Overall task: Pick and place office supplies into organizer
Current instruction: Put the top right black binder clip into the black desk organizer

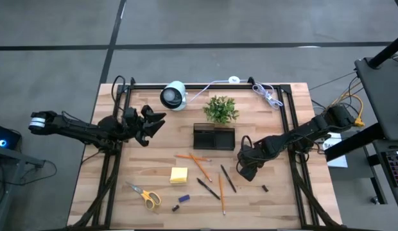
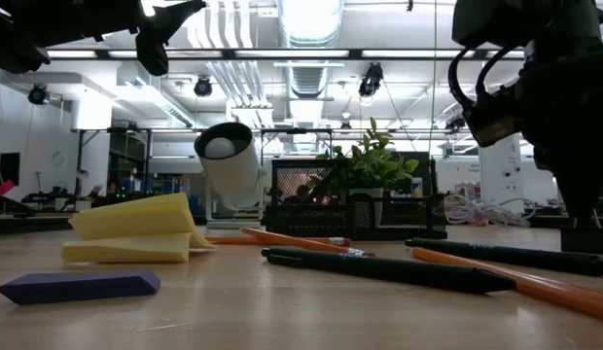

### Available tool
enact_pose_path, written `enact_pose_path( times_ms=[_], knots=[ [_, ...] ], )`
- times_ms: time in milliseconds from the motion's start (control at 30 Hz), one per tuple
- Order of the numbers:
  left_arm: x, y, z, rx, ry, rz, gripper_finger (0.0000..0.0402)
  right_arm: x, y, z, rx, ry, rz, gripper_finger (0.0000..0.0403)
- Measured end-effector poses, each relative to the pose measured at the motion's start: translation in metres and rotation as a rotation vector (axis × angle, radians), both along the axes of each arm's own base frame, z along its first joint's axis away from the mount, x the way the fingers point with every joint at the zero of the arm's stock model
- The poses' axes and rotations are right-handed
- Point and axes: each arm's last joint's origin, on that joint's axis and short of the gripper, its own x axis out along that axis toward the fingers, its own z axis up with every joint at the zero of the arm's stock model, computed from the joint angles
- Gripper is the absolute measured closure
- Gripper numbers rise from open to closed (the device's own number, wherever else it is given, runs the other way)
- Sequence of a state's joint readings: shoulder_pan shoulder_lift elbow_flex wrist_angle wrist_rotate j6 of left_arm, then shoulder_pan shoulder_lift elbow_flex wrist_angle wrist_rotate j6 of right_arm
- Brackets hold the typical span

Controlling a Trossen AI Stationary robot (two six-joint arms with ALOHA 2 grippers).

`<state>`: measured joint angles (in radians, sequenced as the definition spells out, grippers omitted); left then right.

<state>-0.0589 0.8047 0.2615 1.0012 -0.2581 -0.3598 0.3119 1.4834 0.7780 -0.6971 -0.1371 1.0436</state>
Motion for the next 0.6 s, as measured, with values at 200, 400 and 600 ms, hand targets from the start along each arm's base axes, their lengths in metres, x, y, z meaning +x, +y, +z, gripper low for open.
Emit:
enact_pose_path(
  times_ms=[200,400,600],
  knots=[
    [0.0000,0.0000,-0.0002,0.000,0.001,0.000,0.0230,0.0000,0.0001,0.0000,0.002,0.001,-0.002,0.0298],
    [0.0000,0.0000,-0.0004,0.000,0.001,0.000,0.0230,0.0000,0.0000,0.0000,-0.001,0.000,-0.003,0.0337],
    [0.0000,0.0000,-0.0004,0.000,0.001,0.000,0.0230,0.0000,0.0000,0.0000,-0.001,0.000,-0.003,0.0375]
  ],
)
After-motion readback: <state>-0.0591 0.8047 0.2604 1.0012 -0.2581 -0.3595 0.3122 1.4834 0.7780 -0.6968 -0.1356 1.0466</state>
